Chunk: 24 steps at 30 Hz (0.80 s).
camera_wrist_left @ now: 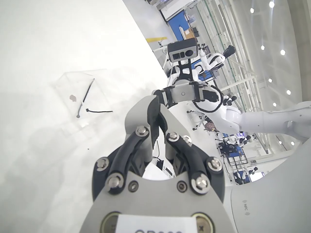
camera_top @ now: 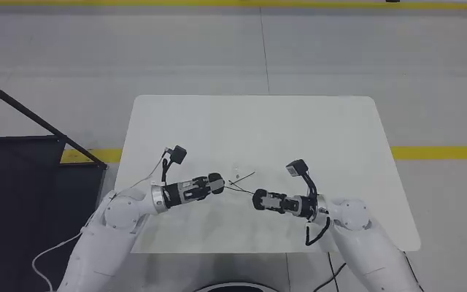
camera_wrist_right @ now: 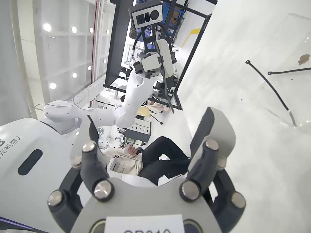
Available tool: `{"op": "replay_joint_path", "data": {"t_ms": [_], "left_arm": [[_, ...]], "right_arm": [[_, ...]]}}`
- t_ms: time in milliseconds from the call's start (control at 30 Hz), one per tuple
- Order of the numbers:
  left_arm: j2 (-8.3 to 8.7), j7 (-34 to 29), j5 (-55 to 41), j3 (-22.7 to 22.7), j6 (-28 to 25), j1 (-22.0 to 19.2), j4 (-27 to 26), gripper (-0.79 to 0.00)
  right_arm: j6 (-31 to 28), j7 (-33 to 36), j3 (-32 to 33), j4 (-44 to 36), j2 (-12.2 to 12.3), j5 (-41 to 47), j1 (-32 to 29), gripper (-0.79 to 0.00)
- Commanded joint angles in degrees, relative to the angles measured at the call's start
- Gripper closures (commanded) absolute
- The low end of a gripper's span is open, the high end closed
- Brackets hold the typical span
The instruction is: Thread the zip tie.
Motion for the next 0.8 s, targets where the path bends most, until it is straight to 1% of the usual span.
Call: {"op": "replay_joint_path", "data": {"t_ms": [0, 133, 200, 367, 467, 633, 767], "left_arm": [[0.05, 0.10, -0.01, 0.25, -0.24, -0.15, 0.11, 0.000], [0.17, 0.08, 0.09, 0.75, -0.55, -0.26, 0.13, 0.000], [0.23, 0.15, 0.21, 0.95, -0.60, -0.31, 0.18, 0.000], [0.37, 0.32, 0.54, 1.42, -0.71, -0.46, 0.30, 0.000], [0.46, 0.47, 0.68, 1.68, -0.72, -0.56, 0.35, 0.000], [0.61, 0.43, 0.64, 2.09, -0.77, -0.81, 0.51, 0.000], [0.73, 0.32, 0.47, 2.36, -0.79, -0.99, 0.61, 0.000]], "right_arm": [[-0.24, 0.62, -0.96, 1.20, -0.21, 1.08, 0.91, -0.668], [-0.83, 1.57, -2.18, 3.20, -0.51, 2.75, 2.25, -0.582], [-1.06, 1.66, -2.68, 3.92, -0.64, 3.08, 2.79, -0.551], [-1.41, 1.91, -3.65, 5.33, -0.86, 3.65, 3.81, -0.508], [-1.57, 2.04, -3.99, 5.94, -0.93, 3.94, 4.20, -0.468], [-1.66, 1.93, -4.33, 7.06, -1.00, 3.96, 4.81, -0.379], [-1.77, 1.87, -4.55, 7.56, -1.02, 3.94, 5.13, -0.354]]}}
